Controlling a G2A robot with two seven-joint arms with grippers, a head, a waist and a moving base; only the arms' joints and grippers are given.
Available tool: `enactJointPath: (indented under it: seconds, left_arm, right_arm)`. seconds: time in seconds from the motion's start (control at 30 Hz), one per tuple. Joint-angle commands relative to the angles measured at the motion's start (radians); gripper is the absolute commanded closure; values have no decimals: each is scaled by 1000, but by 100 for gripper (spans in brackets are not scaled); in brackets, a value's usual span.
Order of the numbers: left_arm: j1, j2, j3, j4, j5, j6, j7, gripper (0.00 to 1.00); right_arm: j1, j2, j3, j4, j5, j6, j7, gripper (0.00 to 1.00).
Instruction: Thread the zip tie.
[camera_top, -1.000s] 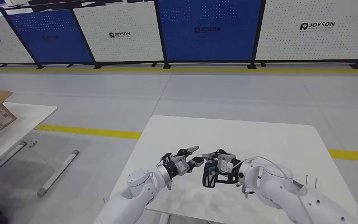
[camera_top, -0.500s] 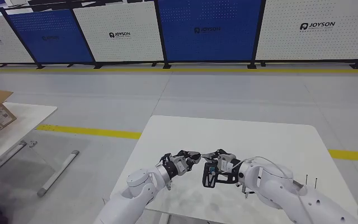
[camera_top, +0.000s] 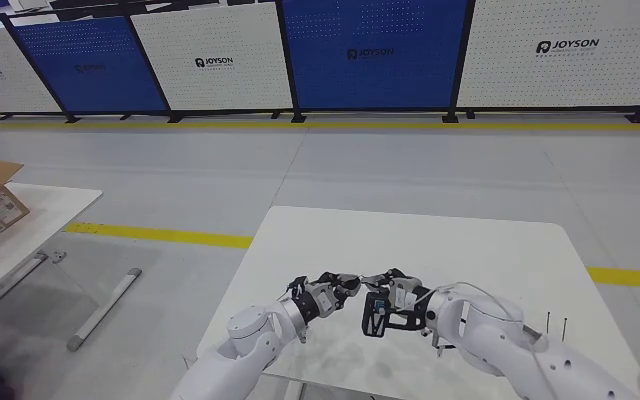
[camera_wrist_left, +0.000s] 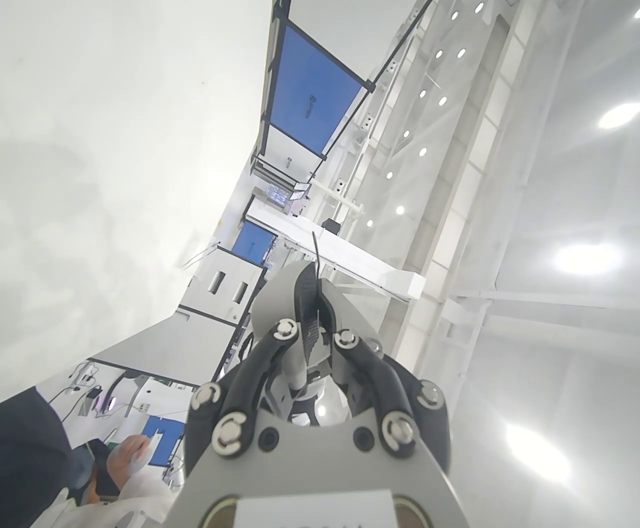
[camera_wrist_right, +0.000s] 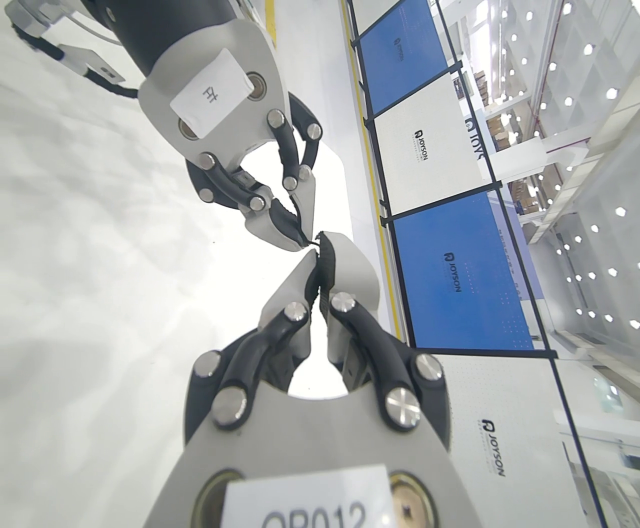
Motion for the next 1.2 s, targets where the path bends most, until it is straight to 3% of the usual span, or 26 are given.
enactJointPath:
  seconds: [0.0,0.17,0.4,0.5,0.6,0.7,1.03,1.1,1.17]
  left_arm:
    - [-1,-1,1,0,-1,-1,3,100]
    - [0,-4,-2,3,7,-37,26,100]
    - [6,-8,-9,6,57,-115,66,100]
    - [13,-9,-7,5,115,-160,92,100]
    - [18,-8,6,12,220,-200,117,100]
    - [21,-10,21,12,283,-212,152,100]
    - [21,-10,21,12,283,-212,152,100]
    - [20,-11,21,13,288,-215,156,100]
    - [18,-12,22,23,339,-248,196,100]
  right_arm:
    - [-1,0,0,1,6,0,-6,0]
    - [-8,11,19,5,35,0,-51,0]
    - [-70,58,103,16,108,0,-113,0]
    - [-114,82,137,21,235,0,-83,0]
    - [-107,104,119,30,488,0,36,0]
    - [-107,104,119,30,488,0,36,0]
    - [-107,104,119,30,488,0,36,0]
    - [-125,100,102,18,540,0,35,0]
    - [-113,99,69,9,659,0,16,0]
